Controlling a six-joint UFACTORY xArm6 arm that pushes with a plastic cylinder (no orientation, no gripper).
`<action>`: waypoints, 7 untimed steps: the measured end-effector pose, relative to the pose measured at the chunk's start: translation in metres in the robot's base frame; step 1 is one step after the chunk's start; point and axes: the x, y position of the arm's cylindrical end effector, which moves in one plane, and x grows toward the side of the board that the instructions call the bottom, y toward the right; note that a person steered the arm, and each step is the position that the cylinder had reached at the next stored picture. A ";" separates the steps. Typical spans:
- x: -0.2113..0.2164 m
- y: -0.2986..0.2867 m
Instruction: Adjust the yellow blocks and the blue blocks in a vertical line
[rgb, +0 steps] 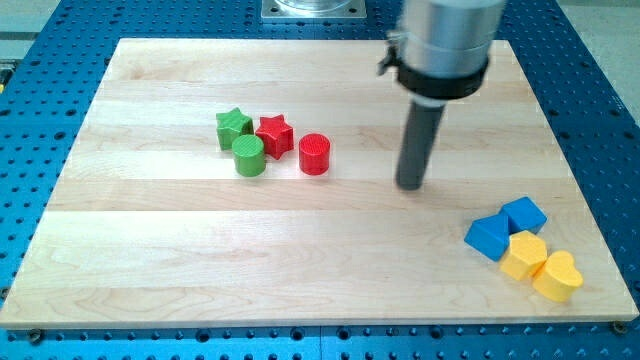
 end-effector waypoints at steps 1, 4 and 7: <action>-0.004 0.124; 0.152 0.136; 0.129 0.069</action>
